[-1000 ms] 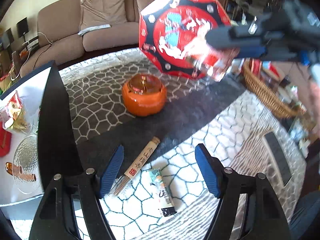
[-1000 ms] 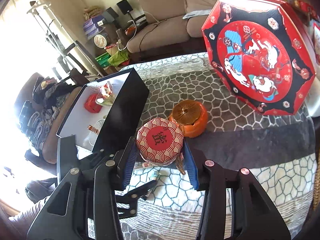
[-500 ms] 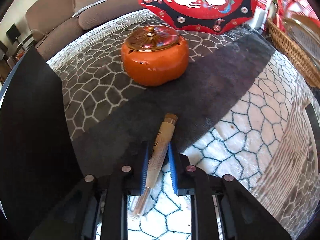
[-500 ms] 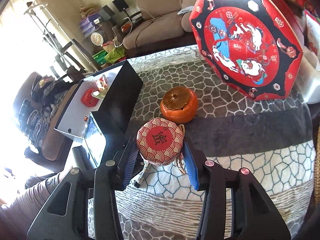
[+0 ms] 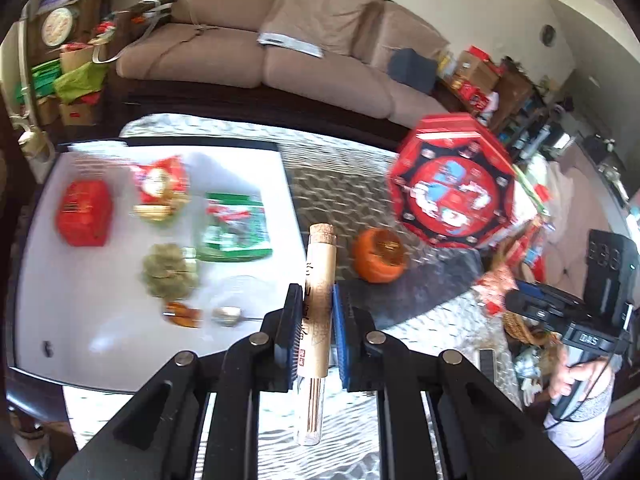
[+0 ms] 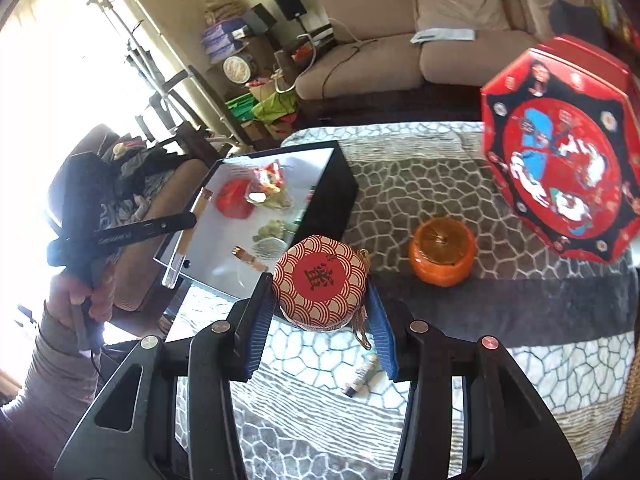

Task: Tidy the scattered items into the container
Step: 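Lower the pink tin into the box with the right gripper while the left lowers the tube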

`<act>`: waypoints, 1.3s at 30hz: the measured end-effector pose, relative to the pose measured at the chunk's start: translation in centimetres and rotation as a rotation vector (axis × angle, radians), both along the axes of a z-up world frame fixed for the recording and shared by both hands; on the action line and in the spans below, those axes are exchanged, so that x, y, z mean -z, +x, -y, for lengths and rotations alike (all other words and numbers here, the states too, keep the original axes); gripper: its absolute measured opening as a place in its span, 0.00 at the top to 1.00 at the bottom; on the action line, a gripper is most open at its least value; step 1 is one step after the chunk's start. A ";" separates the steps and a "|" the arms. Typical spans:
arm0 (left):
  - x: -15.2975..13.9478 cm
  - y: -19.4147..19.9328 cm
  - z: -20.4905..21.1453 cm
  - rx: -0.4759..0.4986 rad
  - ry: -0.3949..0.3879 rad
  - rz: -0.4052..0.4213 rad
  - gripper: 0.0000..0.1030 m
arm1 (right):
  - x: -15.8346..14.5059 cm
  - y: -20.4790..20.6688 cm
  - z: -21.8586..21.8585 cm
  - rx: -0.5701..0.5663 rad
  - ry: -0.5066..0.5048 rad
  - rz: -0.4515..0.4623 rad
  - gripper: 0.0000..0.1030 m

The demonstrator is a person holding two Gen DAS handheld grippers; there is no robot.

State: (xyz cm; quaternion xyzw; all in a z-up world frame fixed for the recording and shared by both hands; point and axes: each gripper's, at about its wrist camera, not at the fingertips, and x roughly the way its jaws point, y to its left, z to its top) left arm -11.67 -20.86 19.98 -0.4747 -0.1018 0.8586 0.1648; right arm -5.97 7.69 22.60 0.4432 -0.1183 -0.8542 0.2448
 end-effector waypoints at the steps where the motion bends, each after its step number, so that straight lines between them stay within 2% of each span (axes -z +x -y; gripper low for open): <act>1: 0.4 -0.9 2.3 -0.044 -0.043 0.018 0.86 | -0.3 -0.7 1.7 -0.024 -0.011 0.001 0.59; 4: 3.1 -3.5 7.6 -0.144 -0.171 0.101 0.86 | -0.8 -3.7 7.8 -0.101 -0.012 0.003 0.59; 7: 6.1 -5.3 10.6 -0.194 -0.219 0.167 0.86 | 0.1 -7.3 14.4 -0.170 0.016 0.034 0.59; 11: 9.6 -7.6 12.5 -0.220 -0.229 0.266 0.86 | 4.0 -12.1 22.2 -0.239 0.070 0.130 0.59; 14: 11.9 -9.0 12.8 -0.228 -0.284 0.339 0.86 | 7.4 -14.9 26.4 -0.266 0.138 0.196 0.59; 19: 13.7 -9.9 13.9 -0.235 -0.335 0.383 0.86 | 12.4 -17.9 29.8 -0.273 0.227 0.284 0.59; 22: 14.4 -10.2 14.0 -0.221 -0.334 0.386 0.86 | 14.1 -19.2 30.0 -0.253 0.260 0.312 0.59; 24: 14.7 -10.3 13.8 -0.221 -0.341 0.383 0.86 | 15.1 -19.8 30.0 -0.250 0.239 0.341 0.59; 26: 14.6 -10.1 14.2 -0.229 -0.304 0.370 0.85 | 15.7 -20.4 30.0 -0.248 0.224 0.359 0.59; 29: 14.1 -9.2 14.5 -0.227 -0.289 0.327 0.85 | 16.4 -20.7 30.6 -0.253 0.221 0.362 0.59; 34: 12.4 -6.7 14.5 -0.237 -0.356 0.238 0.85 | 17.5 -21.2 32.1 -0.263 0.233 0.373 0.59; 39: 12.5 -5.3 14.0 -0.216 -0.368 0.213 0.85 | 18.1 -21.1 33.4 -0.267 0.268 0.372 0.59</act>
